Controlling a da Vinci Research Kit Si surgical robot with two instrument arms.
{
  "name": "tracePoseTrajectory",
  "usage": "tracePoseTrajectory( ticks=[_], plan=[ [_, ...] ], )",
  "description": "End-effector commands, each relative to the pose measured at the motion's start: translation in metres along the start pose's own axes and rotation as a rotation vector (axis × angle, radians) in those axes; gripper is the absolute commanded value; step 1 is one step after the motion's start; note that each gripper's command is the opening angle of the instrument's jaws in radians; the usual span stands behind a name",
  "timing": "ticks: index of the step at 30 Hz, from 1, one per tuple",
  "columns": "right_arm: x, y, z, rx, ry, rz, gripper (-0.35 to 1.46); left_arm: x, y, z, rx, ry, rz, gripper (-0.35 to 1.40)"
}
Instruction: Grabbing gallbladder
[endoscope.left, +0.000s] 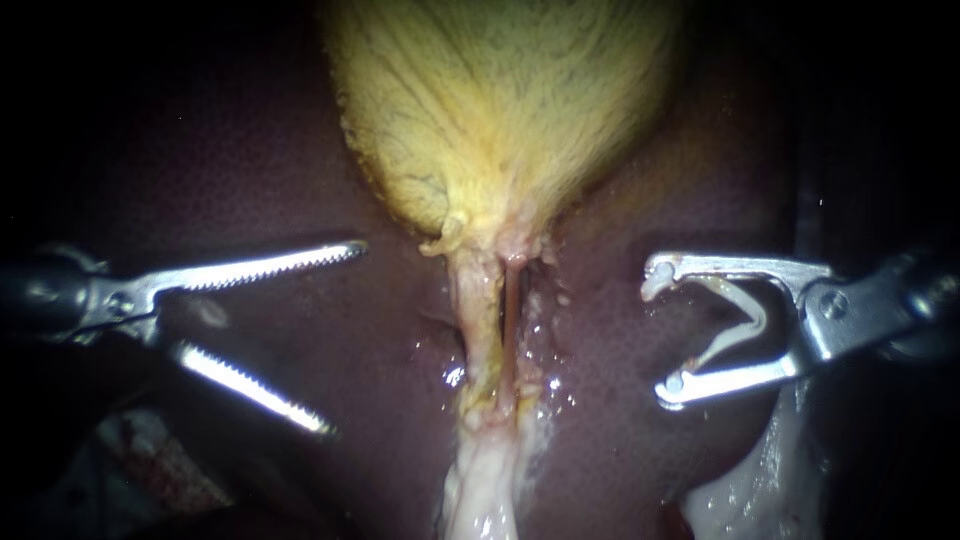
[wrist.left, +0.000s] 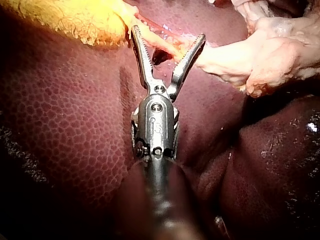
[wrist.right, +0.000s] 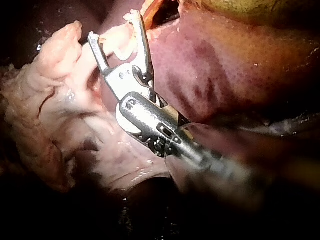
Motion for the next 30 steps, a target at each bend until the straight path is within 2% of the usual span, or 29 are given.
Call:
tracePoseTrajectory(
  ticks=[1, 8, 10, 14, 17, 23, 30],
  plan=[
    [0.0000, 0.0000, 0.0000, -0.001, 0.000, 0.000, 0.60, 0.0000, 0.0000, 0.0000, -0.001, 0.001, 0.000, 1.11],
    [0.0000, 0.0000, 0.0000, -0.001, 0.000, 0.006, 0.60, 0.0001, 0.0007, 0.0005, -0.023, 0.009, -0.002, 1.11],
    [0.0000, 0.0000, 0.0000, -0.001, 0.000, 0.006, 0.60, 0.0001, 0.0011, 0.0009, -0.031, 0.011, -0.028, 1.09],
    [-0.0001, 0.0000, -0.0001, -0.001, 0.001, 0.023, 0.60, 0.0002, 0.0022, 0.0019, -0.040, 0.008, -0.127, 1.04],
    [-0.0002, 0.0001, -0.0001, -0.001, 0.001, 0.029, 0.59, 0.0003, 0.0028, 0.0029, -0.044, 0.013, -0.176, 1.01],
    [-0.0003, 0.0001, -0.0002, -0.001, 0.001, 0.029, 0.59, 0.0005, 0.0040, 0.0055, -0.055, 0.018, -0.232, 0.96],
    [-0.0003, 0.0000, -0.0003, 0.000, 0.001, 0.029, 0.59, 0.0012, 0.0055, 0.0076, -0.062, 0.023, -0.264, 0.89]
  ],
)
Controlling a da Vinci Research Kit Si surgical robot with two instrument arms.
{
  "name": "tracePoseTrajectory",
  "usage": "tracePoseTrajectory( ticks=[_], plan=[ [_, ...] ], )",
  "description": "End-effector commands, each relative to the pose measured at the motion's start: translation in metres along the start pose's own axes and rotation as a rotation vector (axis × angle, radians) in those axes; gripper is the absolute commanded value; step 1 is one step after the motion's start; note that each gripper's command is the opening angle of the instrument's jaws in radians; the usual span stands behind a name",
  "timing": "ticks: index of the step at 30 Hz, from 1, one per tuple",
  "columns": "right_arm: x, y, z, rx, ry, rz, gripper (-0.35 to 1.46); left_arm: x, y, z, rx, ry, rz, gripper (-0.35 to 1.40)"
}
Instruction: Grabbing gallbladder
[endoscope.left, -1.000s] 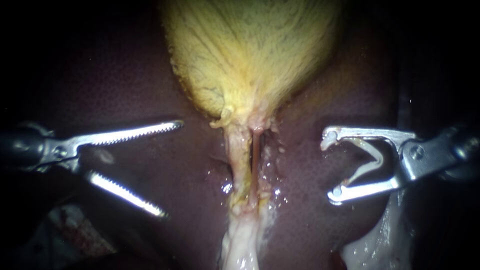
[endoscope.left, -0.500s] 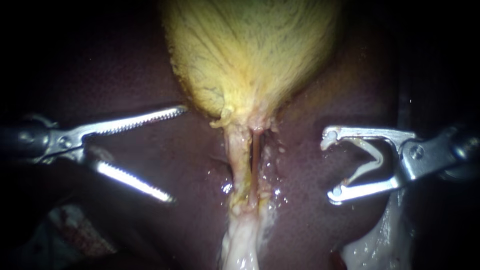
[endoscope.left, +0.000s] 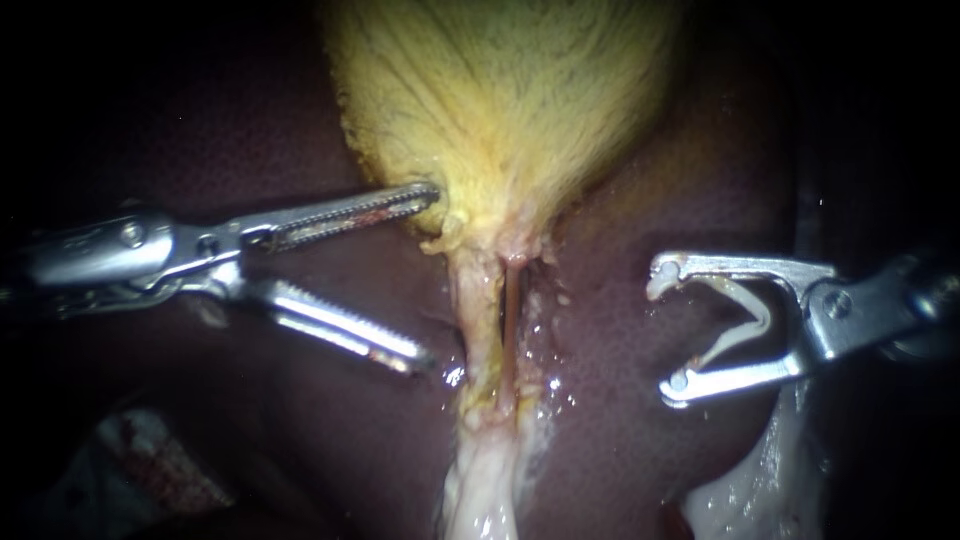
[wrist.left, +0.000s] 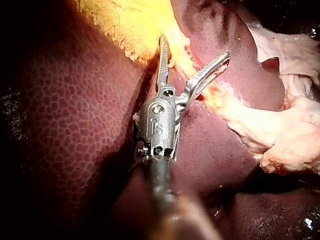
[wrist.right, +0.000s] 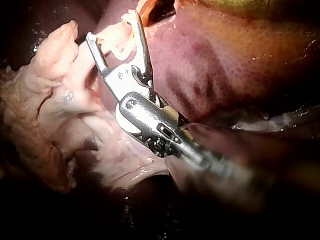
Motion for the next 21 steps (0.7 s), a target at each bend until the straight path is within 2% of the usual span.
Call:
tracePoseTrajectory(
  ticks=[1, 6, 13, 15, 18, 21],
  plan=[
    [0.0000, 0.0000, 0.0000, 0.000, 0.000, 0.000, 0.59, 0.0000, 0.0002, 0.0002, -0.001, 0.000, -0.012, 0.88],
    [0.0000, 0.0000, 0.0000, 0.000, 0.000, 0.000, 0.59, 0.0005, 0.0012, 0.0008, -0.009, 0.014, -0.066, 0.76],
    [0.0000, 0.0000, 0.0000, 0.000, 0.000, 0.005, 0.59, 0.0007, 0.0016, 0.0005, -0.025, 0.068, -0.196, 0.41],
    [0.0000, 0.0000, 0.0000, 0.000, 0.000, 0.005, 0.59, 0.0007, 0.0016, 0.0003, -0.032, 0.070, -0.219, 0.30],
    [0.0000, 0.0000, 0.0000, 0.000, 0.000, 0.005, 0.59, 0.0007, 0.0017, -0.0001, -0.042, 0.078, -0.255, 0.07],
    [0.0000, 0.0000, 0.0000, 0.000, 0.000, 0.005, 0.59, 0.0007, 0.0019, -0.0004, -0.047, 0.096, -0.279, -0.30]
  ],
)
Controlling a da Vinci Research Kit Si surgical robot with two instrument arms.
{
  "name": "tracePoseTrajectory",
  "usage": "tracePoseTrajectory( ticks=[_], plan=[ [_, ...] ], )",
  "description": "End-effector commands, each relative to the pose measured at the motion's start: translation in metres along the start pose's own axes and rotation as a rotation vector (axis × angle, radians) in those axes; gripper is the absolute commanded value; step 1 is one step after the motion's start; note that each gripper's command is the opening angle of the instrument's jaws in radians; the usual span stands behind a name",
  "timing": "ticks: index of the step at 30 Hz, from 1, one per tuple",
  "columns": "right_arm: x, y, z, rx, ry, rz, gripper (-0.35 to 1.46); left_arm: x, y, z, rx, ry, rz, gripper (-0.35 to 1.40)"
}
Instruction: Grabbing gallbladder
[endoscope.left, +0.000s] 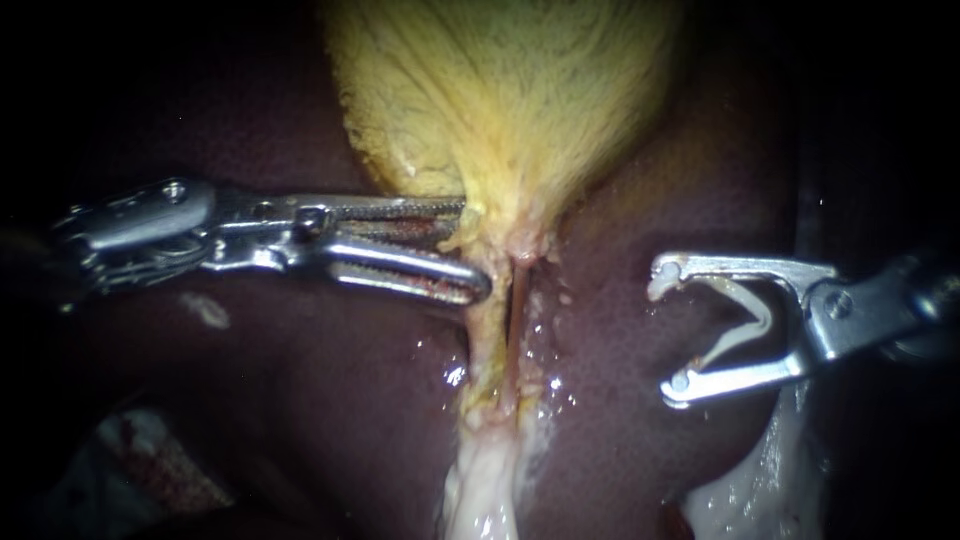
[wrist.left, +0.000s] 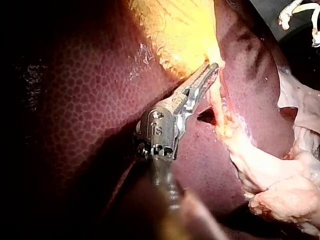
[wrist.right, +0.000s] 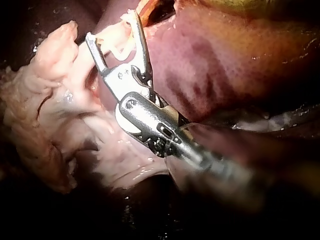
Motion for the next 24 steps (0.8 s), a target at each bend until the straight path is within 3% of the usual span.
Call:
tracePoseTrajectory(
  ticks=[1, 8, 24],
  plan=[
    [0.0000, 0.0000, 0.0000, 0.000, 0.000, 0.000, 0.59, 0.0000, 0.0001, 0.0000, -0.002, 0.004, -0.003, -0.35],
    [-0.0001, 0.0000, 0.0001, 0.000, 0.000, 0.005, 0.59, 0.0003, 0.0006, -0.0005, -0.015, 0.032, -0.019, -0.35],
    [-0.0003, -0.0001, 0.0002, 0.000, 0.000, 0.004, 0.59, 0.0003, 0.0004, -0.0007, -0.016, 0.032, -0.019, -0.35]
  ],
)
